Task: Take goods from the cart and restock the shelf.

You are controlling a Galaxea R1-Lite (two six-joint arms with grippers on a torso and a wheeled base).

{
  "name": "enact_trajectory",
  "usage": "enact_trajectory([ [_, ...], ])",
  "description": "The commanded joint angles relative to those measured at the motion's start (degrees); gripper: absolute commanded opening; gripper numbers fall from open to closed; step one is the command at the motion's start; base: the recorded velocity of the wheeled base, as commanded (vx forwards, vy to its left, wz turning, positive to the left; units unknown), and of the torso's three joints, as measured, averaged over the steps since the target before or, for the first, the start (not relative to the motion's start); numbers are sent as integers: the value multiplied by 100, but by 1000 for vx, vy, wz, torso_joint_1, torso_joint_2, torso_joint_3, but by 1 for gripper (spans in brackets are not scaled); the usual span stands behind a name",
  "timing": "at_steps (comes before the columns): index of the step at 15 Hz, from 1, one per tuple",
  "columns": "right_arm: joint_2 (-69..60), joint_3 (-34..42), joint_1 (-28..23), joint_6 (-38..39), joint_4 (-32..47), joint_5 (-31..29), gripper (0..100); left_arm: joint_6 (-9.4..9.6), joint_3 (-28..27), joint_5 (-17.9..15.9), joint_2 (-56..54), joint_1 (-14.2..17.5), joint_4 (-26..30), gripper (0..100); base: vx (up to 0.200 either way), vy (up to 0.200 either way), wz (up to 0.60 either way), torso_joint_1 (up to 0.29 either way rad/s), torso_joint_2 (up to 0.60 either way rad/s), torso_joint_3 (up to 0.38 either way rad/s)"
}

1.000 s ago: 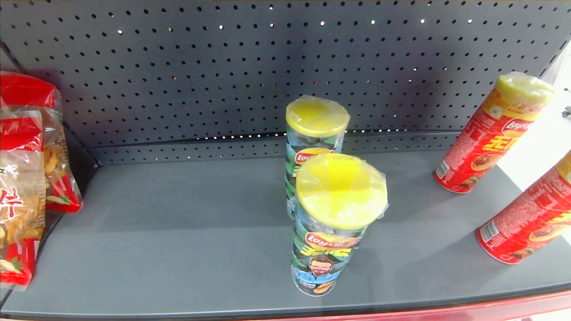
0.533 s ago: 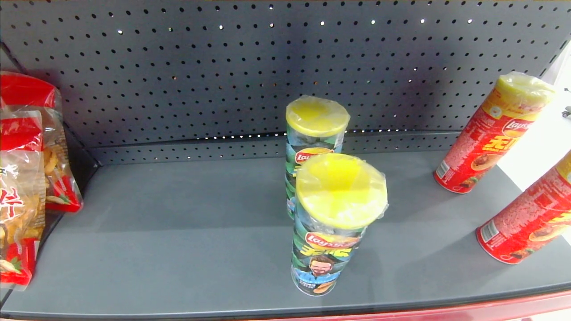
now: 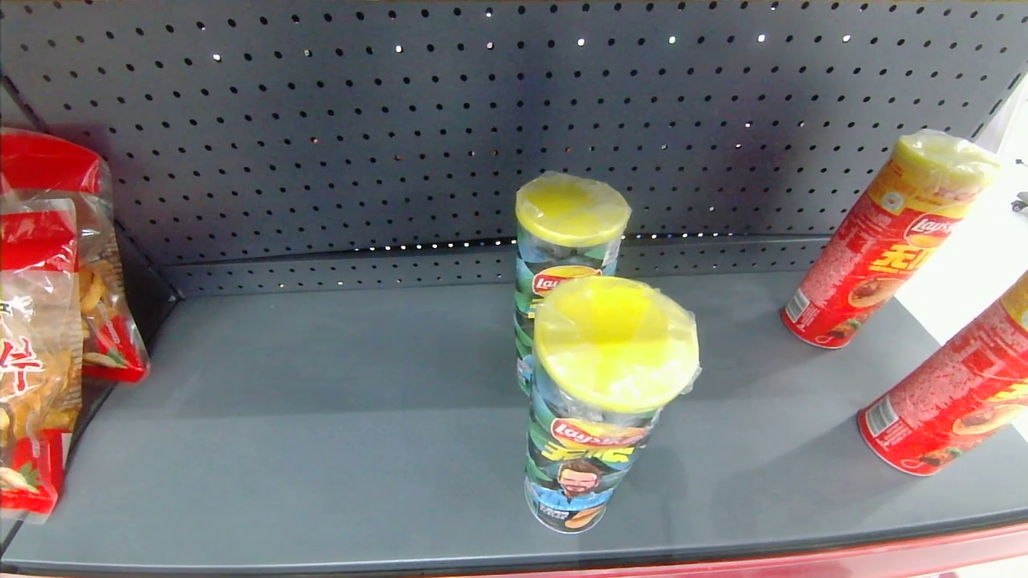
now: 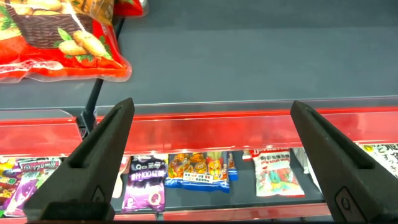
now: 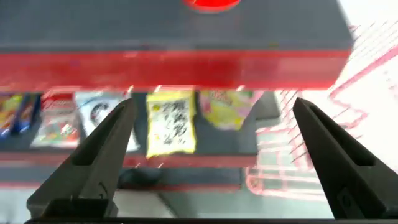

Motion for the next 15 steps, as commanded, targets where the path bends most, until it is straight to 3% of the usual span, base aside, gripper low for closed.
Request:
enact_trajectory([
  [1, -67, 115, -56, -37, -129, -37, 100, -2, 1, -2, 9, 4, 0, 100, 0, 0, 0, 0, 0, 0],
  [3, -128, 598, -20, 95, -1218, -20, 100, -2, 1, -2, 9, 4, 0, 100, 0, 0, 0, 0, 0, 0],
  [4, -374, 660, 85, 77, -1394, -20, 100, -2, 1, 7, 9, 4, 0, 100, 0, 0, 0, 0, 0, 0],
  [15, -365, 739, 76, 156, -1210, -231, 100, -2, 1, -2, 9, 4, 0, 100, 0, 0, 0, 0, 0, 0],
])
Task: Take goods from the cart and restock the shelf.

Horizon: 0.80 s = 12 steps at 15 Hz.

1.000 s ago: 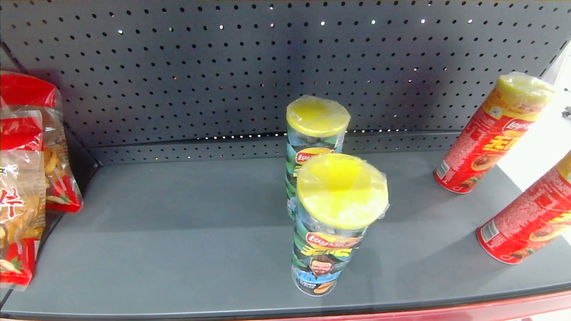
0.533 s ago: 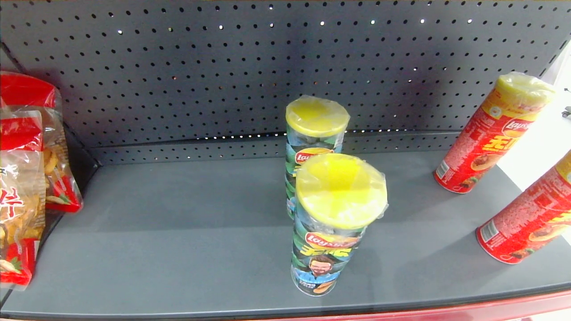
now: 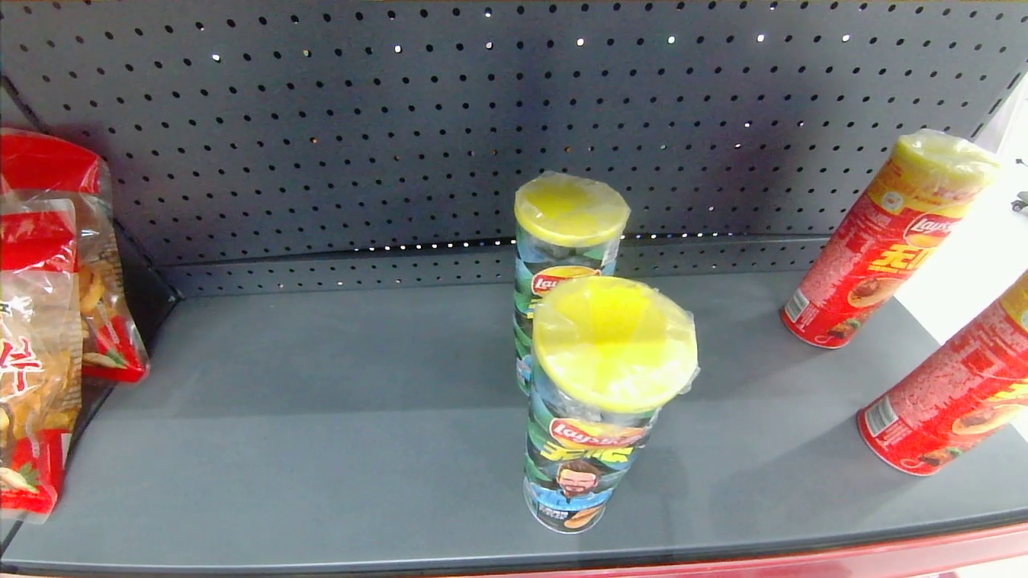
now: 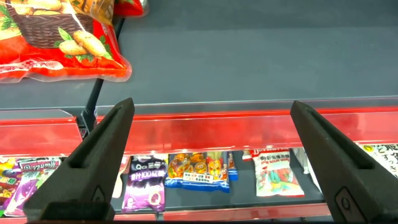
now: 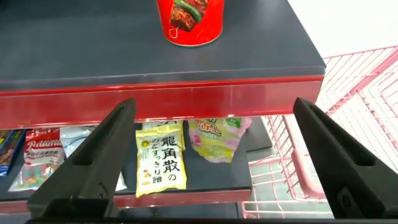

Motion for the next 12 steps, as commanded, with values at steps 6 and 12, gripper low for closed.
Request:
enact_trajectory([
  [6, -2, 0, 5, -18, 10, 0, 100, -3, 1, 4, 9, 2, 0, 100, 0, 0, 0, 0, 0, 0],
  [12, -2, 0, 5, -9, 10, -62, 100, -3, 1, 4, 9, 2, 0, 100, 0, 0, 0, 0, 0, 0],
])
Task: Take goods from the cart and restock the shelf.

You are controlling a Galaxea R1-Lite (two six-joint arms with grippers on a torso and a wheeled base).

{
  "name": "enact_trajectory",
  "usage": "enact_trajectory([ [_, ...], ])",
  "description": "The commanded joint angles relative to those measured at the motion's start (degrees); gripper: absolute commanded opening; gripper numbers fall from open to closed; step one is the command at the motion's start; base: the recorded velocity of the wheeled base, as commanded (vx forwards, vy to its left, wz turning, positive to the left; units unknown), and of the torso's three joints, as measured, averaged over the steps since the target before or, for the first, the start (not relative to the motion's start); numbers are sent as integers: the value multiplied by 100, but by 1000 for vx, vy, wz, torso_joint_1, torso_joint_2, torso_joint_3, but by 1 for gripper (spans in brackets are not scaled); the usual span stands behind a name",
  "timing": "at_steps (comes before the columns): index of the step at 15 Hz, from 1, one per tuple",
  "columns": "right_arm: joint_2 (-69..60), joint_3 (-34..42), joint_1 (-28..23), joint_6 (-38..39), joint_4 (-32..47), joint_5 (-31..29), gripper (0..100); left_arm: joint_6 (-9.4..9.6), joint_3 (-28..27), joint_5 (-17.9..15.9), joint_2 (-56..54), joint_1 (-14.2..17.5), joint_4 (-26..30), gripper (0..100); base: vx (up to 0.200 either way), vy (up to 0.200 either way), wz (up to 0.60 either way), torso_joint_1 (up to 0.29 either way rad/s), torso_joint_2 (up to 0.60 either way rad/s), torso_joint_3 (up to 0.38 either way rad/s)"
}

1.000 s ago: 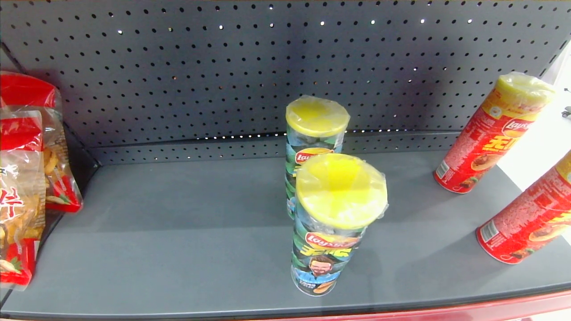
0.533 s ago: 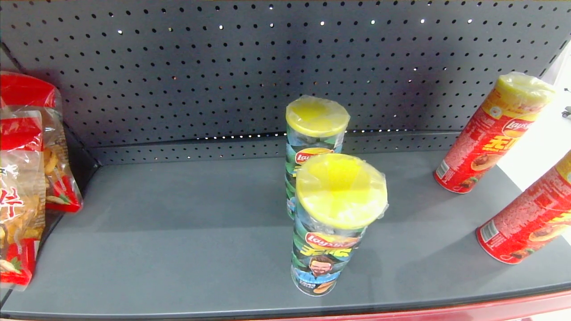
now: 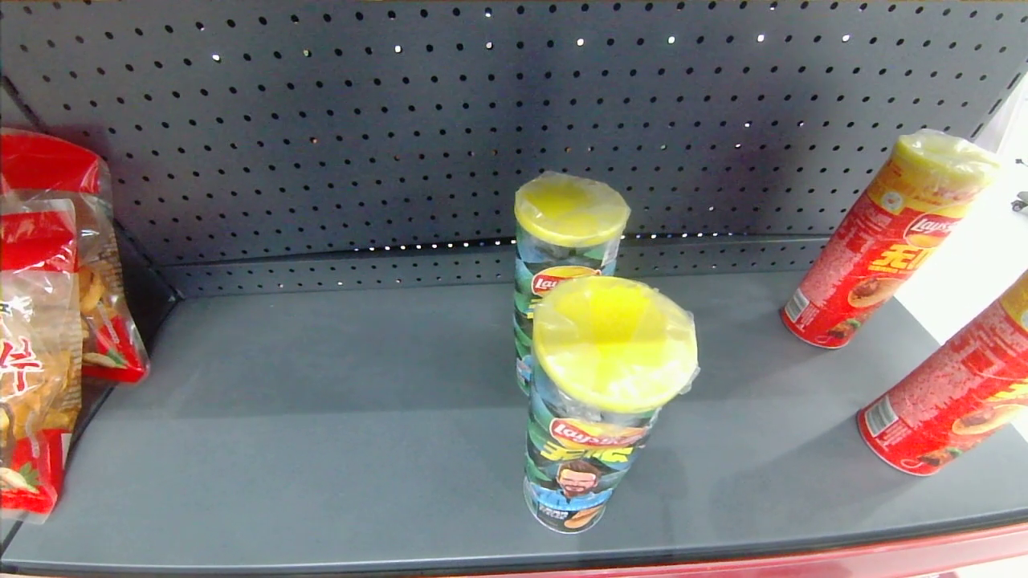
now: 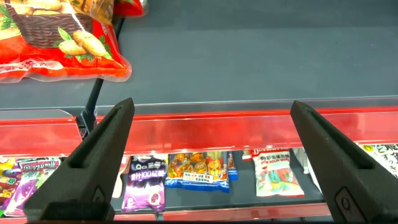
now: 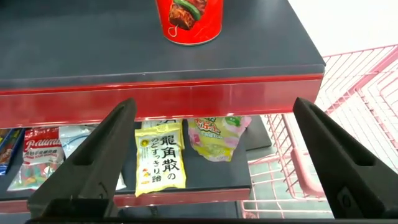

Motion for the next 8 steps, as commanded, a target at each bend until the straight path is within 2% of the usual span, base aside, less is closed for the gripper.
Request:
enact_trajectory([
  [1, 0, 0, -4, 40, 0, -17, 100, -2, 1, -2, 9, 4, -2, 100, 0, 0, 0, 0, 0, 0],
  [8, 0, 0, -4, -13, 0, -17, 100, -2, 1, -2, 9, 4, -2, 100, 0, 0, 0, 0, 0, 0],
])
